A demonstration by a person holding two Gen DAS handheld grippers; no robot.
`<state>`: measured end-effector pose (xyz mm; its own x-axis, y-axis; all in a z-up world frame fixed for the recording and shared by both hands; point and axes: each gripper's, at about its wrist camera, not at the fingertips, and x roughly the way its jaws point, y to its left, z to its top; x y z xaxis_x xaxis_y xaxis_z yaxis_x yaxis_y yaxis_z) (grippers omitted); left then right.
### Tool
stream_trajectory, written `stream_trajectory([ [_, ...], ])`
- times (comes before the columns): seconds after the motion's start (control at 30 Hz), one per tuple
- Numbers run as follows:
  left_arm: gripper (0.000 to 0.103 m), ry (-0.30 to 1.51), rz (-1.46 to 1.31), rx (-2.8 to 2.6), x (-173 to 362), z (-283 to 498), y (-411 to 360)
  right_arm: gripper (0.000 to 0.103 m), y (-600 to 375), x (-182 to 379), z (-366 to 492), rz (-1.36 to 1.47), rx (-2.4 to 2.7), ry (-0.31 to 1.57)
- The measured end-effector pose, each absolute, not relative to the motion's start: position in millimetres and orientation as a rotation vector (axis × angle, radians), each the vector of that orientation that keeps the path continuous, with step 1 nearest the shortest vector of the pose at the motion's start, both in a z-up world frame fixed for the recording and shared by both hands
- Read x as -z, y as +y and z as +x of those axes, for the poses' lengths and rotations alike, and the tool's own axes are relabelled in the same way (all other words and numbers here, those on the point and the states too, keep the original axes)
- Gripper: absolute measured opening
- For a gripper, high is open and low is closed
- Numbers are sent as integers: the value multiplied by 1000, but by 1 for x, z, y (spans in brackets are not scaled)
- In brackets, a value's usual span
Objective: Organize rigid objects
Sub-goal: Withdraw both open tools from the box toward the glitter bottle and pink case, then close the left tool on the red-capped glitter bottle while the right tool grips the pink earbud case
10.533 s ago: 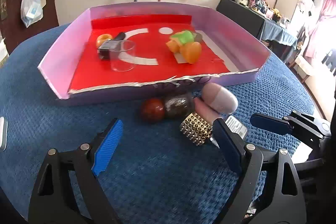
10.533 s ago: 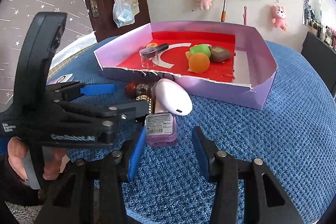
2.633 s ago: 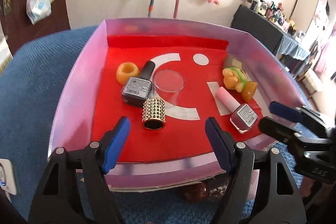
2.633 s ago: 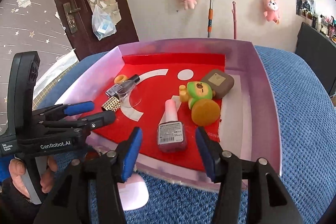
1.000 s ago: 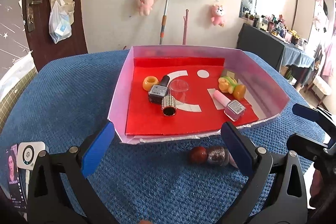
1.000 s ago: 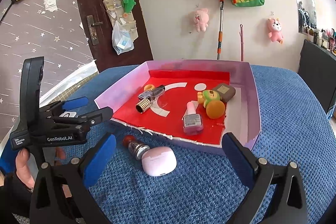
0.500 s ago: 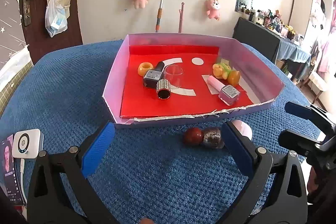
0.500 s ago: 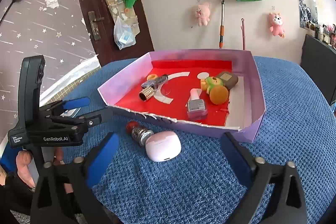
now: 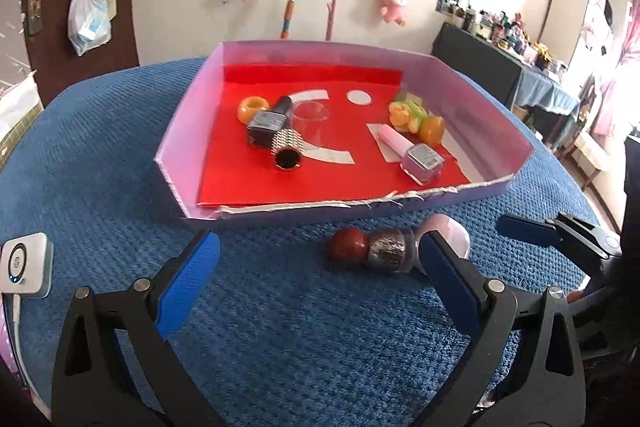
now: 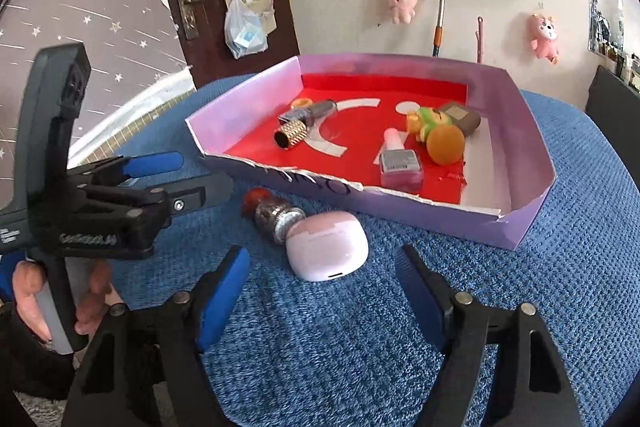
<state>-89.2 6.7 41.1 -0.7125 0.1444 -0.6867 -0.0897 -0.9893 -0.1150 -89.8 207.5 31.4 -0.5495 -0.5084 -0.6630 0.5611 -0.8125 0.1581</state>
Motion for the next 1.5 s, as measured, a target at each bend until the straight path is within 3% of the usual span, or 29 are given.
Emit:
stream_trajectory([
  [0.97,101,-66,-1288,-2739,-13,-102,5,78,189,-12,-110,1024,2324,206],
  [1.27,101,-55,-1287,-2706,-12,-111,8,73,197,-9,-118,1052,2350,201],
  [1.43,93,-32,-1307,-2677,-7,-118,14,59,188,-10,-116,1025,2314,265],
  [1.5,83,-7,-1300,-2671,-8,-118,17,56,186,-10,-116,1019,2308,272],
])
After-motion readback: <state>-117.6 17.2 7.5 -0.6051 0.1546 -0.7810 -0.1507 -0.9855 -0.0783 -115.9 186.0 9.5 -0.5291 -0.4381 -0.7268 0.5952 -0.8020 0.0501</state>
